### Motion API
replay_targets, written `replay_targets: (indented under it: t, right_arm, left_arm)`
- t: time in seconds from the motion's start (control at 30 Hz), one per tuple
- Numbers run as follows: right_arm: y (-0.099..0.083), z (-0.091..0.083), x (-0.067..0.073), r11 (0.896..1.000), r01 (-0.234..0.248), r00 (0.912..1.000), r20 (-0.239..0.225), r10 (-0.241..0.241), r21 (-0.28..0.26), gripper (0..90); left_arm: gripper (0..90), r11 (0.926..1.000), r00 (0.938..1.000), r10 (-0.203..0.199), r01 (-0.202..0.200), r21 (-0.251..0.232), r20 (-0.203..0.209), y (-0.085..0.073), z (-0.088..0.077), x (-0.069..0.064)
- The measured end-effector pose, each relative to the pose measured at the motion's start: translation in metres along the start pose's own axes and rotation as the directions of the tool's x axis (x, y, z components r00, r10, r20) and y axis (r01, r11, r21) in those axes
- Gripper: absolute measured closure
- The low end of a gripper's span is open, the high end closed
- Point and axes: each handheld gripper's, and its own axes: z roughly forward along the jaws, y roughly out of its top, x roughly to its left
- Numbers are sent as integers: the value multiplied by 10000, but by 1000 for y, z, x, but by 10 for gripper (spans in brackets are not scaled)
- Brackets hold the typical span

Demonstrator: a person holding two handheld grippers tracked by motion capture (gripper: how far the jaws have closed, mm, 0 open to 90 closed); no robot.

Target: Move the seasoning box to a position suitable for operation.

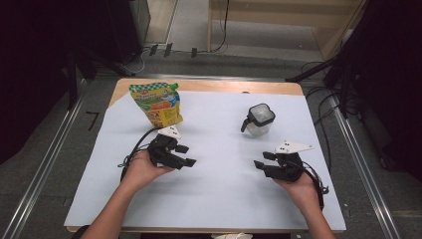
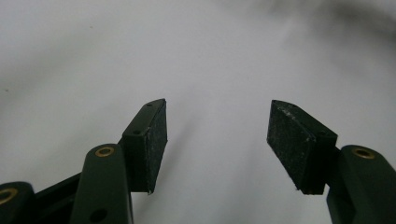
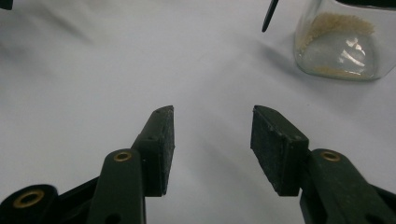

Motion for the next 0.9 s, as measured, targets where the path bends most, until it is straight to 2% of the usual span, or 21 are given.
replay_targets:
  t: [0.37,0.5,0.67,0.9]
  right_arm:
    - [-1,-2,-3,9996,-252,9997,-63,251,-162,531]
    - [0,-4,-5,9986,-496,9987,-103,495,-164,532]
    - [3,-9,-8,9991,-297,9995,79,299,-304,487]
    - [8,-7,-19,9977,-564,9980,252,573,-366,406]
  left_arm:
    - [389,10000,10000,16,-16,67,-33,0,1,0]
    - [389,10000,10000,14,-14,71,-36,0,1,0]
    - [389,10000,10000,6,-6,61,-15,0,1,0]
    - [389,10000,10000,25,-25,11,-19,0,1,1]
